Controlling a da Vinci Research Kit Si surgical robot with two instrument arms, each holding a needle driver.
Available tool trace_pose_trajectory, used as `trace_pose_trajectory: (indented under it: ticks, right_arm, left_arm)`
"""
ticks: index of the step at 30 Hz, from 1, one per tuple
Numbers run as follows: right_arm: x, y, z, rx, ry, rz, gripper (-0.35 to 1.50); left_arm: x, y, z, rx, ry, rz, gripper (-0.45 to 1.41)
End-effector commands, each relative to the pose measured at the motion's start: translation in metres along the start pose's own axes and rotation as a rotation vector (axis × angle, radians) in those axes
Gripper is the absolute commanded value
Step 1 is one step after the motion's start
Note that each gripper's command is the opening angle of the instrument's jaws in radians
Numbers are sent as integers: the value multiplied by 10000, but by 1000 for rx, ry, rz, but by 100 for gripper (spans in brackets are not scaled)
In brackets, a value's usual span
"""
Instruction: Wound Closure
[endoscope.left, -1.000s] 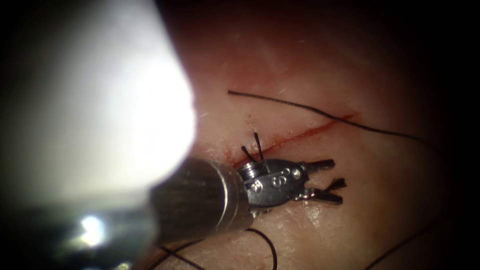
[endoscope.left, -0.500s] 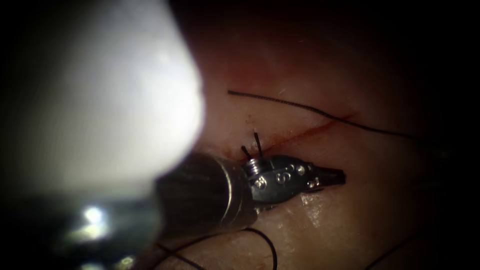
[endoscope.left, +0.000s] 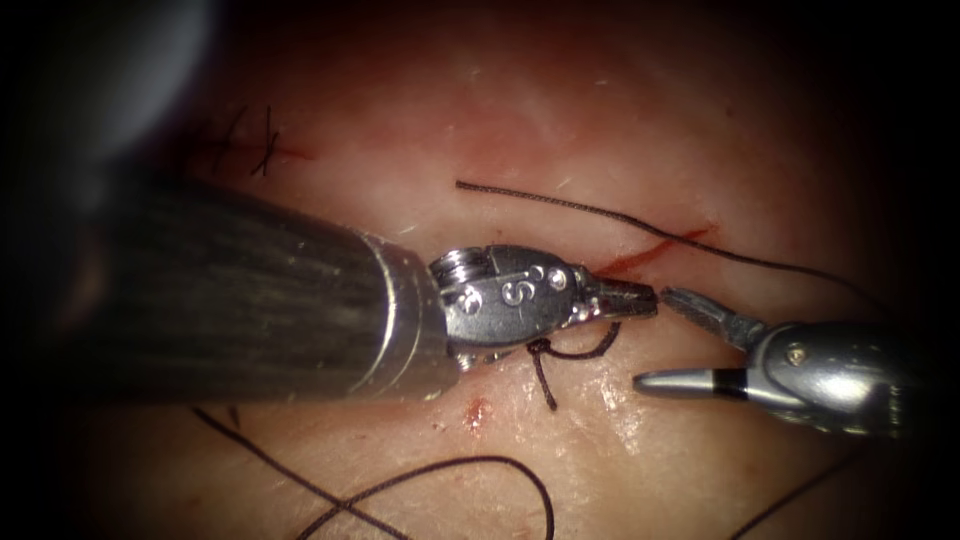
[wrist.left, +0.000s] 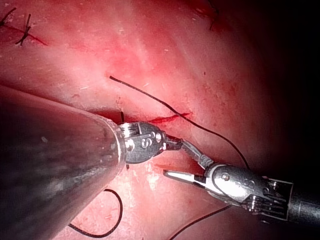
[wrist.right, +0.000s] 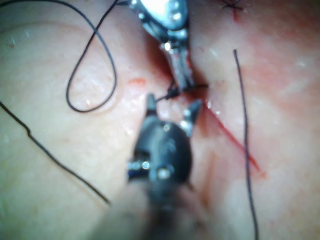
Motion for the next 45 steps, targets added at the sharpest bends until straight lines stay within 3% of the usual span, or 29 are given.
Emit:
trace_pose_trajectory:
  ticks: [1,10,14,22,39,43,44,45]
  right_arm:
    - [-11,-7,29,7,1,23,131]
    - [-26,8,45,-2,-2,85,135]
    - [-22,4,56,21,59,149,138]
    - [-10,-10,90,61,69,151,138]
    - [5,-9,122,50,95,157,133]
    - [8,-7,126,54,109,158,116]
    - [8,-7,126,62,107,157,106]
    - [8,-7,125,71,105,155,78]
  left_arm:
    - [-5,4,3,-8,0,1,-45]
    - [2,-3,-20,11,-6,-3,-45]
    - [3,-3,-16,16,-5,-4,-45]
    - [5,-5,-21,10,-5,0,-45]
    - [4,-3,-24,9,-6,1,-45]
    - [4,-3,-25,7,-5,1,-45]
    - [4,-3,-25,7,-5,1,-45]
    - [4,-3,-25,7,-5,1,-45]
